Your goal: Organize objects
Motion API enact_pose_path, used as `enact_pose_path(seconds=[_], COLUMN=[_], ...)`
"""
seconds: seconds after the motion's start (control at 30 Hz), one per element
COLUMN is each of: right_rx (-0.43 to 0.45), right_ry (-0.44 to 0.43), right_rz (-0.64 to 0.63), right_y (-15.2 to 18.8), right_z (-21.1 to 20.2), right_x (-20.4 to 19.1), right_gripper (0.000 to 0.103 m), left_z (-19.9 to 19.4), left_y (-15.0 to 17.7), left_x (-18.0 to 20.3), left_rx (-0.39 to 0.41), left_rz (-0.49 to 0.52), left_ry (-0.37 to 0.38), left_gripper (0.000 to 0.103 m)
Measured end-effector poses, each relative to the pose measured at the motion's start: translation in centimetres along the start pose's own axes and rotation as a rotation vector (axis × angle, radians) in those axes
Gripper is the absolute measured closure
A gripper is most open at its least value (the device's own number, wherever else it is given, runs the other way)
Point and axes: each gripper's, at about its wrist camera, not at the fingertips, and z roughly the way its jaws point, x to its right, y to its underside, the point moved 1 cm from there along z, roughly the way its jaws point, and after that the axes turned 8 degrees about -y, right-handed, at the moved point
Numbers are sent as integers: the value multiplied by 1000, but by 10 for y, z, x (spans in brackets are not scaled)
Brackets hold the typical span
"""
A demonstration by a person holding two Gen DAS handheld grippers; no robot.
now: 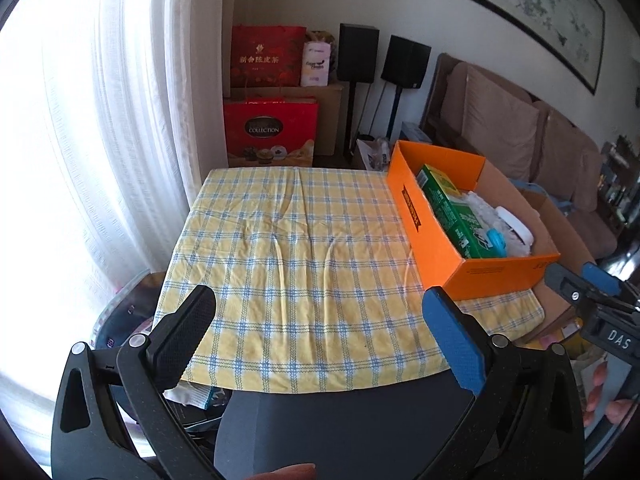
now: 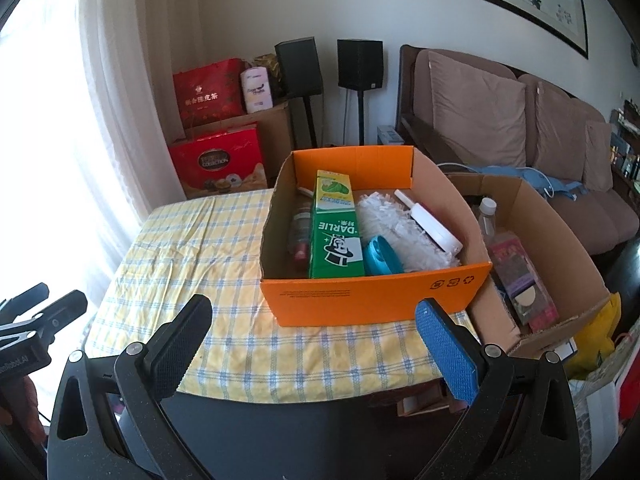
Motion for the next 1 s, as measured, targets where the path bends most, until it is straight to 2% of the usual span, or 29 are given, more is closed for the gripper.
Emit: enact_pose_path(seconds=[1.0], right_rx=[-3], right_ry=[2], right_rz=[-25], right_y=[4], right_z=[2], right_x=[-6], right_gripper=[0], left_z=[3], left_y=[2], left_x=[0], left_rx=[2], left_rz=[0], left_ry=[-29], left_gripper=[0])
